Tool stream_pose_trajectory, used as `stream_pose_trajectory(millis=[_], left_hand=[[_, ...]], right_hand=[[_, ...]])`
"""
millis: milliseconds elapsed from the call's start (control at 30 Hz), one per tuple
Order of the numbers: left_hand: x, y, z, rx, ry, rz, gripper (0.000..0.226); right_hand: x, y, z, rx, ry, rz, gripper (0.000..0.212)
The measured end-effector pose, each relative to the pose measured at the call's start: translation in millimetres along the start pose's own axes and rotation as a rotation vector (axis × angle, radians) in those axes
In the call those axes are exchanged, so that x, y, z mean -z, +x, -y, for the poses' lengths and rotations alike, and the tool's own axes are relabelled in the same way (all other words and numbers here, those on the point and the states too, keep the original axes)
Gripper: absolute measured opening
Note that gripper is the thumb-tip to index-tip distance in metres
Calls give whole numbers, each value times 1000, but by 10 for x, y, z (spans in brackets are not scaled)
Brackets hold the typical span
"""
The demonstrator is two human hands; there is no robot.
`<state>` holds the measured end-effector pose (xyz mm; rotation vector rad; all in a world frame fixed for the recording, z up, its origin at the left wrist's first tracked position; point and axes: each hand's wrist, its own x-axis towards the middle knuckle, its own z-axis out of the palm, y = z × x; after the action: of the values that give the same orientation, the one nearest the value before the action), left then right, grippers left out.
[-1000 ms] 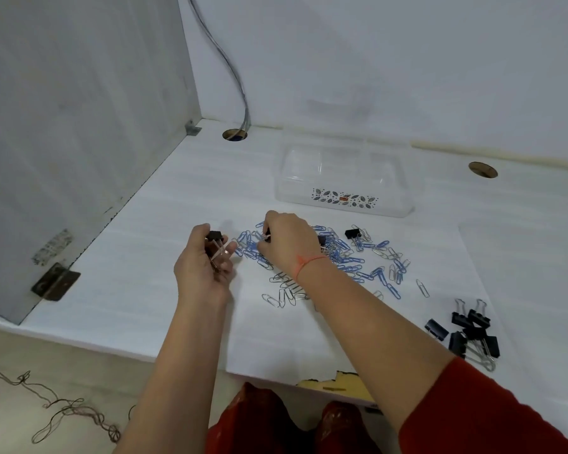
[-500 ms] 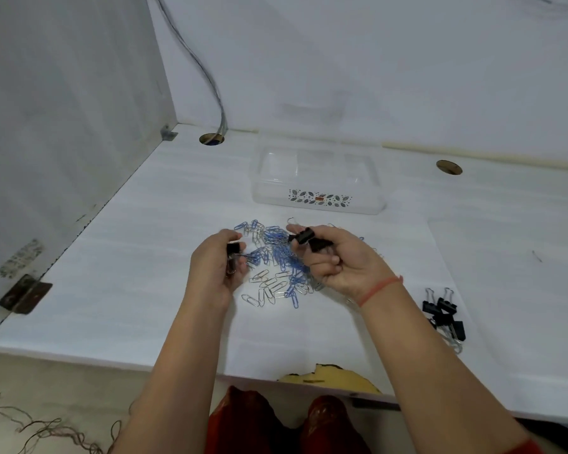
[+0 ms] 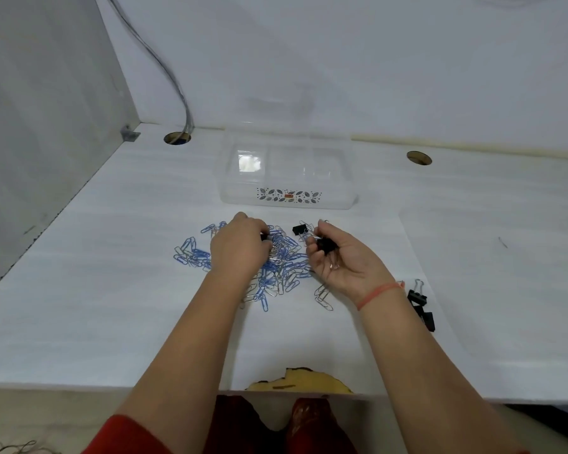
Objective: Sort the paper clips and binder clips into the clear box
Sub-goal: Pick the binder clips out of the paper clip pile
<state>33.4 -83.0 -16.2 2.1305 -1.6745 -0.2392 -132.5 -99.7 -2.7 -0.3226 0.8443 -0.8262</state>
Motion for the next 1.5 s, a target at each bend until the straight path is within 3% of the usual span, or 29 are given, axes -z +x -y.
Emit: stream_pose_trajectory(millis=[200, 367, 433, 533, 600, 733, 933, 1067, 1267, 1500], left_hand=[[8, 58, -58, 2, 16, 19, 17], [104, -23, -108, 37, -183, -99, 12], [161, -10, -158, 97, -362, -115, 12], [181, 50, -212, 227, -701, -96, 13], [175, 74, -231, 329, -896, -57, 9], [112, 104, -216, 471, -1036, -7, 9], [43, 117, -113, 583, -1163, -2, 11], [38, 98, -117, 610, -1233, -19, 11], [63, 24, -173, 574, -1237, -16, 10], [94, -7, -124, 508, -1103, -62, 6]], right_hand=[[44, 54, 6, 0, -28, -27, 26], [42, 47, 71, 104, -188, -134, 48], [16, 104, 92, 234, -471, -249, 47], [-43, 252, 102, 541, -1116, -411, 38], [-72, 341, 90, 649, -1511, -450, 32], [-129, 465, 35, 716, -1880, -471, 32], [-78, 478, -92, 881, -2000, -386, 19], [-64, 363, -105, 896, -1814, -383, 35], [-127, 393, -57, 668, -1931, -422, 37], [-189, 382, 26, 688, -1909, -429, 32]])
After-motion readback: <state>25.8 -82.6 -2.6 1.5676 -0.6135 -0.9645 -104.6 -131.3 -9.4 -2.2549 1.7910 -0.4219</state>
